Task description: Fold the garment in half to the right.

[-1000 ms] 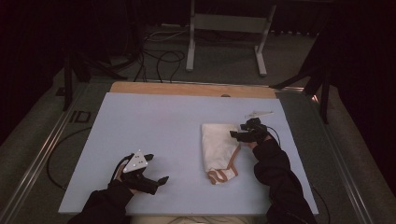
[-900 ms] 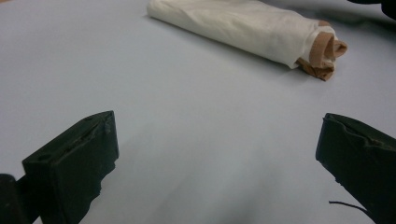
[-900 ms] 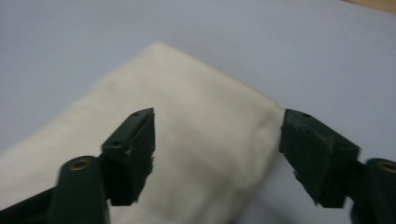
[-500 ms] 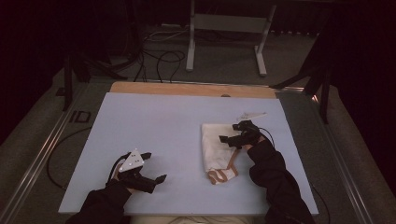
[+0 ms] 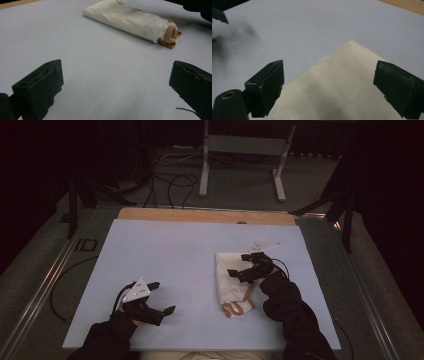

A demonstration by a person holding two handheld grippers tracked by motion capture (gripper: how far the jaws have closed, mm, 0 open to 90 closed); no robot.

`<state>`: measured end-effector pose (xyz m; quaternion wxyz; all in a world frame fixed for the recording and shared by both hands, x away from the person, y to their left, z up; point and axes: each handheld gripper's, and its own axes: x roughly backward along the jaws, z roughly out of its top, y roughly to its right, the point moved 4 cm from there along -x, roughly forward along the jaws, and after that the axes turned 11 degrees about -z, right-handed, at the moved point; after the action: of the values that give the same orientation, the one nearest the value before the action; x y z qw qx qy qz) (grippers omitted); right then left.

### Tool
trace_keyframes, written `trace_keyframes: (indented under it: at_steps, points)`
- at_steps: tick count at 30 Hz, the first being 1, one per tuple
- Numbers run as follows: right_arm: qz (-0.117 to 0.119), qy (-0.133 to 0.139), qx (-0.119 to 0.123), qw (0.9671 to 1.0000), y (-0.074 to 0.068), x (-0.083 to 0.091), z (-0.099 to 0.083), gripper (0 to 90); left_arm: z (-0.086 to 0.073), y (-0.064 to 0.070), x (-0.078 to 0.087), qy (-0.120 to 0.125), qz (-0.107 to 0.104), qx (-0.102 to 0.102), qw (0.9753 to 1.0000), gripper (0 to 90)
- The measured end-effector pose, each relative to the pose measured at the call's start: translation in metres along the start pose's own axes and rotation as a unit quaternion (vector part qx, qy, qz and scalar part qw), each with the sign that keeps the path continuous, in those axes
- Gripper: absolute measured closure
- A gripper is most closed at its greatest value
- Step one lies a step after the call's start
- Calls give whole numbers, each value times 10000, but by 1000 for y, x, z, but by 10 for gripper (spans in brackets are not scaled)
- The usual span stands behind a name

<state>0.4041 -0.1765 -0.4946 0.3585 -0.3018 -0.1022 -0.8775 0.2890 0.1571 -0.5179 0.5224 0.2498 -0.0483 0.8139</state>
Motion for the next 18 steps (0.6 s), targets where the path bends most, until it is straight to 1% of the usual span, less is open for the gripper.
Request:
trace_keyframes:
  at_steps: [1,4,6,9,13,14,18]
  points:
    - [9,13,-8,10000,-1,0,0,101,0,0,1,6,-18,5,10000,2]
    - [22,47,87,9999,-6,-1,0,99,1,-2,4,22,-23,29,10000,1]
    - [17,79,108,9999,-8,-1,0,96,1,-2,4,18,-64,59,10000,1]
    - [102,166,214,9996,-15,-1,1,96,0,-1,7,10,-135,72,9999,2]
    - [181,237,275,9992,-21,2,2,96,-1,0,10,-15,-112,33,9999,1]
    - [218,235,232,9992,-24,3,2,95,-1,0,11,-5,-99,20,9999,1]
    - [261,288,277,9989,-28,7,0,95,-1,0,13,5,-93,19,10000,1]
